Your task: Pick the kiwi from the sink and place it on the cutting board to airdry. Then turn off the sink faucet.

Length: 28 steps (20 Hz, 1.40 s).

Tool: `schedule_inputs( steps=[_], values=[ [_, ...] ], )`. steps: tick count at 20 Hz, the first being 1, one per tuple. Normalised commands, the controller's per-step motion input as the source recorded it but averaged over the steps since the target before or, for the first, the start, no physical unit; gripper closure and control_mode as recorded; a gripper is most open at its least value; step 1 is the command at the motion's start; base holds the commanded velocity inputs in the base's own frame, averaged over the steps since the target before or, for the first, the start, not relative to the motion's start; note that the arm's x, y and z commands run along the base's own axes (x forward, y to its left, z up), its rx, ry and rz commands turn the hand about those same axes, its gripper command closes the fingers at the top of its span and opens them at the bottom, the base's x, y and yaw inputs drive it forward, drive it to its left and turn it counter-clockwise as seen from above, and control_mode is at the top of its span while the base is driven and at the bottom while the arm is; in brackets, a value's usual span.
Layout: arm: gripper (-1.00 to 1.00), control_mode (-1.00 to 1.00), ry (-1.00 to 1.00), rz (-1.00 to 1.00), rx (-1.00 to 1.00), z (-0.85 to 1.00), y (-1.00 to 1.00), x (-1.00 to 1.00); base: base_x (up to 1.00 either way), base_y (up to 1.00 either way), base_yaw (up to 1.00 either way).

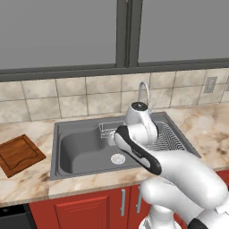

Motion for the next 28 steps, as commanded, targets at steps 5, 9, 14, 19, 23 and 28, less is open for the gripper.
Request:
schedule_inputs(
  steps=[5,9,14,19,23,28],
  values=[
    [1.0,-1.0,0.0,0.0,0.0,0.54,0.0,-0.64,0.0,0.0,0.0],
    [1.0,-1.0,0.0,0.0,0.0,0.52,0.0,-0.62,0.0,0.0,0.0],
    [1.0,-1.0,0.0,0.0,0.0,0.5,0.0,-0.48,0.0,0.0,0.0],
    [1.0,-1.0,0.0,0.0,0.0,0.47,0.0,-0.46,0.0,0.0,0.0],
    [1.0,-1.0,0.0,0.0,0.0,0.41,0.0,-0.43,0.0,0.0,0.0],
    [1.0,-1.0,-0.04,0.0,0.0,0.22,0.0,-0.48,0.0,0.0,0.0]
  ],
)
